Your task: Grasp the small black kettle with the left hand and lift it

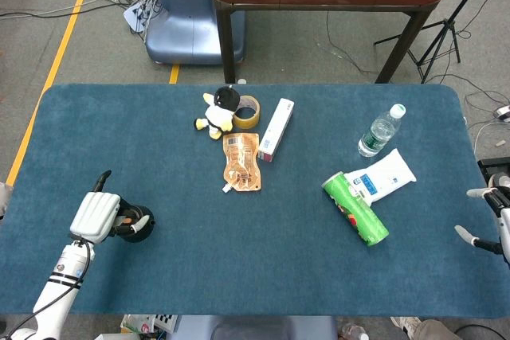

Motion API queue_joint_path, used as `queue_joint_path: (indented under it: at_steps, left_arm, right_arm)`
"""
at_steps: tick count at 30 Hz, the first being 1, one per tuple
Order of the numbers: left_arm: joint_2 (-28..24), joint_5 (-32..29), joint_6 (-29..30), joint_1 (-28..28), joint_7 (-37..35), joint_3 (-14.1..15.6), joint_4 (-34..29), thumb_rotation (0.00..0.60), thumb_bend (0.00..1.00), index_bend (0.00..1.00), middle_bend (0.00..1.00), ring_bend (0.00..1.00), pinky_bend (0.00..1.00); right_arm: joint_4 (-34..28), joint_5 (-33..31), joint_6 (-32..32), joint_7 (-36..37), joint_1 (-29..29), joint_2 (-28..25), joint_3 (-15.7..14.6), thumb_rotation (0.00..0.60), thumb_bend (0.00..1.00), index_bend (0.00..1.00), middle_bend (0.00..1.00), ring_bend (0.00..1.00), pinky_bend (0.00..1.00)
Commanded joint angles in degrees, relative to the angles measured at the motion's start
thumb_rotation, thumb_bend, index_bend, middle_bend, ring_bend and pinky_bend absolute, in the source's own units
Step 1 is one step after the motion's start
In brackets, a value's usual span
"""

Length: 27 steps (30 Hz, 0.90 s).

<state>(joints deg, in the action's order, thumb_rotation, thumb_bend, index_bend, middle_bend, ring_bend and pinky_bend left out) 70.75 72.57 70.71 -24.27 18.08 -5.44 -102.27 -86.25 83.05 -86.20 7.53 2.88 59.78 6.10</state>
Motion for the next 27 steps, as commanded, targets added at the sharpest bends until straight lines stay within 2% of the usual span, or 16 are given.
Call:
queue_joint_path:
  at_steps: [1,3,6,10,13,27]
  left_arm:
    - [0.5,0.18,0.8,0.26,-0.29,-0.36,0.31,0.348,0.25,1.0,1.0,0.91,0.0]
    - [0.78,0.28,1.13,0.4,-0.42,-0.46,0.5,0.388,0.27,1.0,1.0,0.92,0.0]
    - [0.96,0.61,1.37,0.54,-0.83,-0.52,0.78,0.411,0.27,1.0,1.0,0.92,0.0]
    - [1.19,0.88,1.94,0.79,-1.24,-0.73,0.95,0.482,0.27,1.0,1.0,0.92,0.0]
    - [1.28,1.09,2.24,0.9,-1.14,-0.84,1.13,0.511,0.27,1.0,1.0,0.92,0.03]
    - [1.05,1.19,1.41,0.73,-0.71,-0.81,0.77,0.502,0.27,1.0,1.0,0.93,0.24]
  right_arm:
    - [-0.04,-0.03,0.0,-0.02,-0.05,0.01,-0.03,0.6,0.12,0.35,0.37,0.24,0.28]
    - [-0.04,-0.11,0.05,-0.04,-0.1,0.01,-0.06,0.6,0.12,0.35,0.37,0.24,0.28]
    - [0.01,-0.16,0.0,0.02,-0.18,0.04,-0.05,0.6,0.12,0.35,0.37,0.24,0.28]
    - [0.02,-0.22,0.14,0.03,-0.23,0.02,-0.11,0.6,0.12,0.35,0.37,0.24,0.28]
    - [0.02,-0.26,0.09,0.11,-0.29,0.0,-0.08,0.6,0.12,0.35,0.37,0.24,0.28]
    - [0.21,-0.29,0.22,0.34,-0.4,0.08,-0.13,0.6,0.12,0.35,0.37,0.24,0.28]
